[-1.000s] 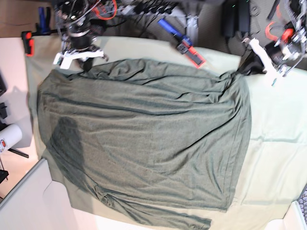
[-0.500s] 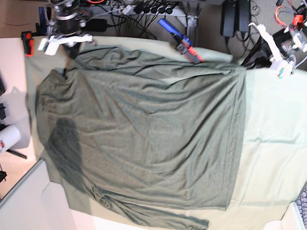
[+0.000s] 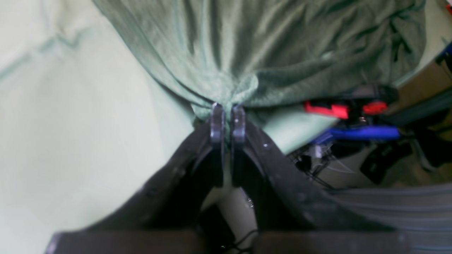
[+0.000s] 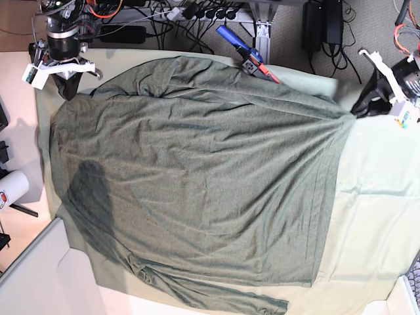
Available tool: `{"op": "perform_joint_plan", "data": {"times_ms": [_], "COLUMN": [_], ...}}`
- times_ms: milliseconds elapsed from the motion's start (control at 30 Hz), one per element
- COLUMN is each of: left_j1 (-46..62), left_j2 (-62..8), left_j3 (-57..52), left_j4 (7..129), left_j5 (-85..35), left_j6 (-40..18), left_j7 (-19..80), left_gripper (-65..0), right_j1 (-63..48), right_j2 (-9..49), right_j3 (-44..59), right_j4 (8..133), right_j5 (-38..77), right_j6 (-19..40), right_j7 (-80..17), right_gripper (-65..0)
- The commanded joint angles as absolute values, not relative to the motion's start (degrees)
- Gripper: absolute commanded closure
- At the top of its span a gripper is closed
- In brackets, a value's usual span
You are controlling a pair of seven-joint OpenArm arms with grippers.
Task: Fold the T-shirt properly
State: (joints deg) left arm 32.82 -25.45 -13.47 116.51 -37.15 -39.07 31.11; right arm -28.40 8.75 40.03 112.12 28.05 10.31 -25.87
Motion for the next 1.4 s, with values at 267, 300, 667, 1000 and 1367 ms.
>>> {"op": "perform_joint_plan", "data": {"times_ms": [267, 300, 667, 1000, 1367], "left_j1": [31.31, 31.81, 34.59, 37.56, 32.10], "left_j2": [-28.34, -28.45, -28.38, -28.32, -25.71], "left_j3": [-13.85, -13.85, -13.85, -13.82, -10.92], "left_j4": [117.25, 117.25, 117.25, 117.16, 104.16], "left_j5": [-38.30, -38.30, -38.59, -38.52, -33.32], "left_j6": [-40.00, -40.00, -40.00, -40.00, -40.00], "left_j7": [30.28, 30.26, 29.41, 29.80, 25.30], "left_gripper": [0.0, 0.0, -23.1, -34.8, -34.8], "right_j1": [-27.31, -27.97, -30.11, -27.03, -26.22], "right_j2": [9.43, 9.28, 4.36, 3.97, 3.97], "right_j3": [40.49, 40.49, 37.93, 32.86, 32.86], "right_j4": [113.03, 113.03, 110.98, 103.70, 102.24], "right_j5": [28.34, 28.32, 30.35, 28.05, 27.40], "right_j6": [10.72, 10.74, 10.74, 10.70, 10.70], "right_j7": [-29.15, -29.43, -29.56, -28.27, -28.29], "right_gripper": [0.0, 0.0, -35.4, -35.4, -35.4]}}
